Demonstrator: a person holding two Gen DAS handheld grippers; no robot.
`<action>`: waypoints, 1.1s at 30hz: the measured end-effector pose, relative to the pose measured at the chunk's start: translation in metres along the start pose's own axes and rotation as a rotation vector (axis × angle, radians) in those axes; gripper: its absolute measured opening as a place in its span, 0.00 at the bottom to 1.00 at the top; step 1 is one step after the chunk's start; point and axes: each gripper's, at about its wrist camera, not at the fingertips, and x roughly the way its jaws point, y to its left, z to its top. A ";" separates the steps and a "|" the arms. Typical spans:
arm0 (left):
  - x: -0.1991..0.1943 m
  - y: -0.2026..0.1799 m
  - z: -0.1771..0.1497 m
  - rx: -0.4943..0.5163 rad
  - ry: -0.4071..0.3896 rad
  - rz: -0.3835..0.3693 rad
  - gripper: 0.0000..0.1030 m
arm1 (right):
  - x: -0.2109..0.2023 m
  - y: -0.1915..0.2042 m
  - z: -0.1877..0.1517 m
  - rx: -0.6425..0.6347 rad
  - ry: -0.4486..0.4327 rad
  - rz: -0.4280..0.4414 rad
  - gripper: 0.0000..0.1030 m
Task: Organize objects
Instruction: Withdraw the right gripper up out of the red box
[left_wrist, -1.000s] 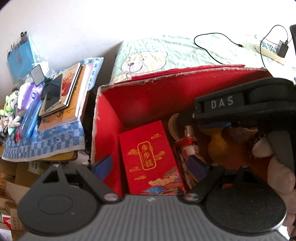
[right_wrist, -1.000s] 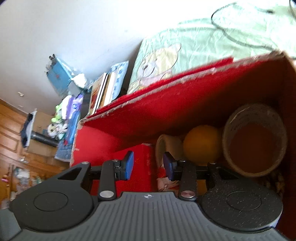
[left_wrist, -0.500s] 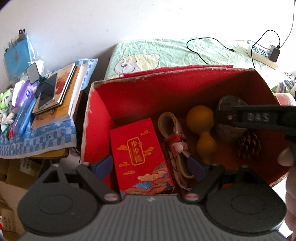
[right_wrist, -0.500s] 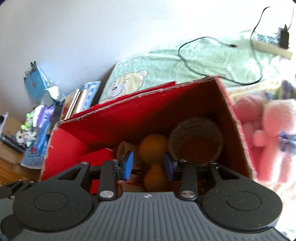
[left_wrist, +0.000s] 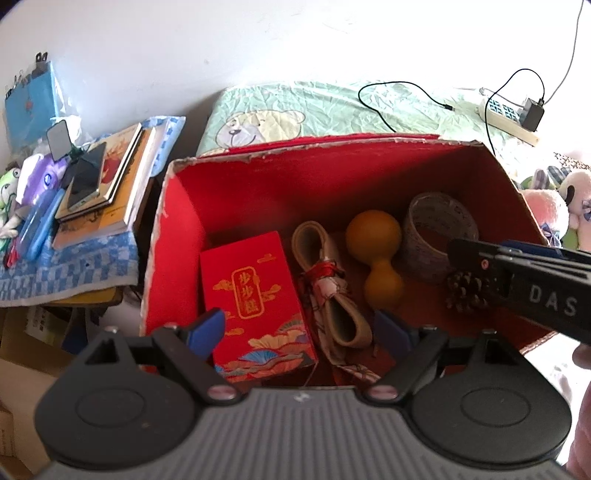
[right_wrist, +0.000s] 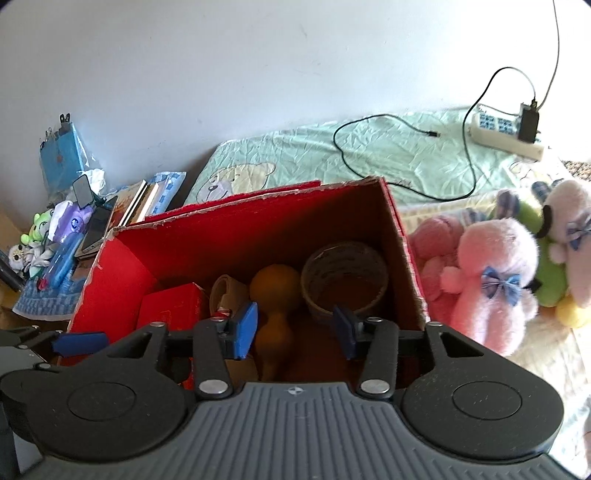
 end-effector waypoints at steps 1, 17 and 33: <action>-0.002 -0.001 0.000 -0.004 0.000 0.004 0.85 | -0.003 0.000 -0.001 -0.003 -0.007 -0.002 0.57; -0.033 -0.022 -0.004 -0.090 0.020 0.134 0.85 | -0.036 -0.008 0.005 -0.104 0.011 0.083 0.57; -0.059 -0.046 -0.040 -0.137 0.090 0.210 0.85 | -0.071 -0.016 -0.015 -0.149 0.063 0.182 0.57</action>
